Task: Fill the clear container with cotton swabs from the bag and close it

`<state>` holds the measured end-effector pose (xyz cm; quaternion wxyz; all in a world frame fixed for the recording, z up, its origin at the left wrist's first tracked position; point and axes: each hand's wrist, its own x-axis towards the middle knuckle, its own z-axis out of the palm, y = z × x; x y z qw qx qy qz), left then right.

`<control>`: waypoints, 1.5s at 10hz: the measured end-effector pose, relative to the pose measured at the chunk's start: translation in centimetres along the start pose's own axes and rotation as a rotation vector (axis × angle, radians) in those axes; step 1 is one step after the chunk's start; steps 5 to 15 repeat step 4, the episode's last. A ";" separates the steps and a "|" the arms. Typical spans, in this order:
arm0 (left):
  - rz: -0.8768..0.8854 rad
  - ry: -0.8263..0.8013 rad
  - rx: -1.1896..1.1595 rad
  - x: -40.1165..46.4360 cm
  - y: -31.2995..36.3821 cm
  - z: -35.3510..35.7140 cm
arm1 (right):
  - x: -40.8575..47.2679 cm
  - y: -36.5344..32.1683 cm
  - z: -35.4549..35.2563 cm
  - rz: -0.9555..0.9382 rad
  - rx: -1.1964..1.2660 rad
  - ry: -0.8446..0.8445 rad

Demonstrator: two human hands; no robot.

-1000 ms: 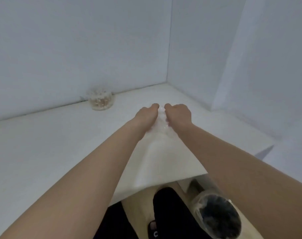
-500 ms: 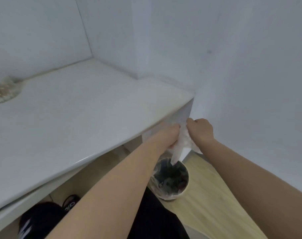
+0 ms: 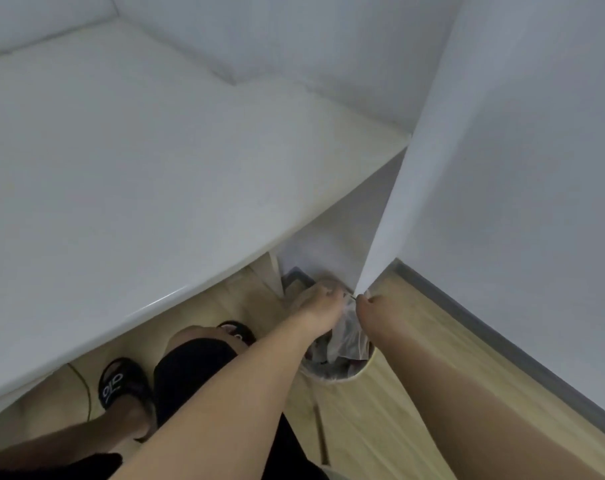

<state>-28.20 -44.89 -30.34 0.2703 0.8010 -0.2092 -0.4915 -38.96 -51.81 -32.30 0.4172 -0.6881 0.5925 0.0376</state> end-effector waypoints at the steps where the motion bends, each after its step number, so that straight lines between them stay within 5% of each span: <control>1: -0.016 -0.054 0.052 1.1 -0.3 0.3 | 1.7 0.1 0.9 0.015 -0.075 -0.105; 3: -0.019 -0.094 0.069 1.0 -0.8 -0.6 | 2.7 0.3 0.2 -0.015 -0.168 -0.139; 4: 0.082 -0.105 0.097 -2.7 0.6 -2.2 | 3.0 -1.0 -3.1 -0.002 0.161 0.031; 15: 0.082 -0.105 0.097 -2.7 0.6 -2.2 | 3.0 -1.0 -3.1 -0.002 0.161 0.031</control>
